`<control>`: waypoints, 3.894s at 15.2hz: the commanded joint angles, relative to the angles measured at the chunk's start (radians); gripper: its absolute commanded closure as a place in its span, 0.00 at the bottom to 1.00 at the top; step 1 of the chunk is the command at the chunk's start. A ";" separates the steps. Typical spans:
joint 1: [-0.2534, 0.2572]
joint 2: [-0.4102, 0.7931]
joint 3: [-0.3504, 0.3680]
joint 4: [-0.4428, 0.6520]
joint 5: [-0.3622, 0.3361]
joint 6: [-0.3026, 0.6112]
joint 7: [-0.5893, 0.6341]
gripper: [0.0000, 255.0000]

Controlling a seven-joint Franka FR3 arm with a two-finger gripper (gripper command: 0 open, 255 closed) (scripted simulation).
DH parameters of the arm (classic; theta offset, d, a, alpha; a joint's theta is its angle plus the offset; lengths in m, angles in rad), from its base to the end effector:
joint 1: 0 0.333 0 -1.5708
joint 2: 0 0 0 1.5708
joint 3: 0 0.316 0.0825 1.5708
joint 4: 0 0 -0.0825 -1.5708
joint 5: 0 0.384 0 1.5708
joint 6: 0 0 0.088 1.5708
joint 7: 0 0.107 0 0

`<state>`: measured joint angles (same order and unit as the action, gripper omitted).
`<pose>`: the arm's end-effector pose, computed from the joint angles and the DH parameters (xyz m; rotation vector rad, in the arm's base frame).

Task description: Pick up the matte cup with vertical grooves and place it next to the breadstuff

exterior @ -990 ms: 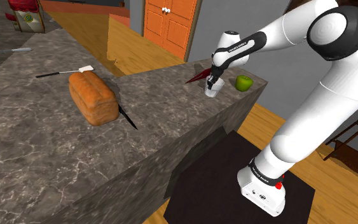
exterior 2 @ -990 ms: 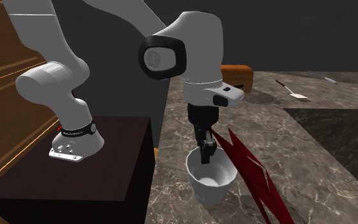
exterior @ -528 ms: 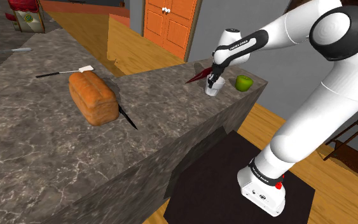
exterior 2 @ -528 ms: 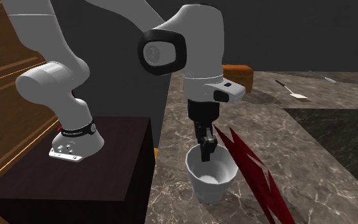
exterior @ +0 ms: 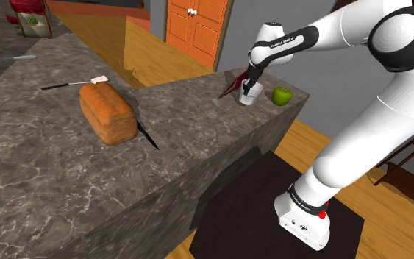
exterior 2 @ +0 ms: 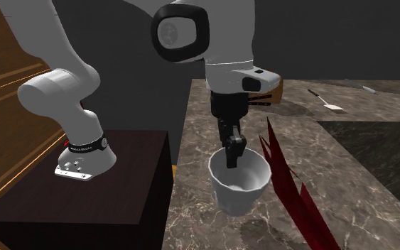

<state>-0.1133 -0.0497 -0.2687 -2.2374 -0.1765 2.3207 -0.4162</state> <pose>0.4897 -0.2010 0.4027 2.9667 0.2163 0.1091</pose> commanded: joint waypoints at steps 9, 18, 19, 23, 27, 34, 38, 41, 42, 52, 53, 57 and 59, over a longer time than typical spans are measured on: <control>0.004 -0.061 0.007 0.077 -0.002 -0.135 -0.007 1.00; 0.007 -0.093 0.013 0.166 0.001 -0.255 -0.018 1.00; 0.008 -0.095 0.013 0.177 0.001 -0.268 -0.019 1.00; 0.009 -0.103 0.016 0.223 0.004 -0.322 -0.025 1.00; 0.010 -0.107 0.018 0.272 0.006 -0.375 -0.031 1.00; 0.040 -0.141 0.065 0.287 -0.001 -0.434 0.040 1.00; 0.078 -0.172 0.127 0.256 -0.005 -0.450 0.140 1.00; 0.107 -0.184 0.174 0.245 -0.003 -0.463 0.213 1.00; 0.117 -0.186 0.189 0.243 -0.002 -0.467 0.237 1.00; 0.212 -0.149 0.344 0.291 0.015 -0.517 0.477 1.00; 0.222 -0.140 0.359 0.302 0.016 -0.523 0.500 1.00; 0.260 -0.092 0.417 0.358 0.016 -0.547 0.595 1.00; 0.280 -0.062 0.445 0.393 0.014 -0.561 0.642 1.00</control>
<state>0.1551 -0.1298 0.1597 -1.8682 -0.1614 1.7701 0.1968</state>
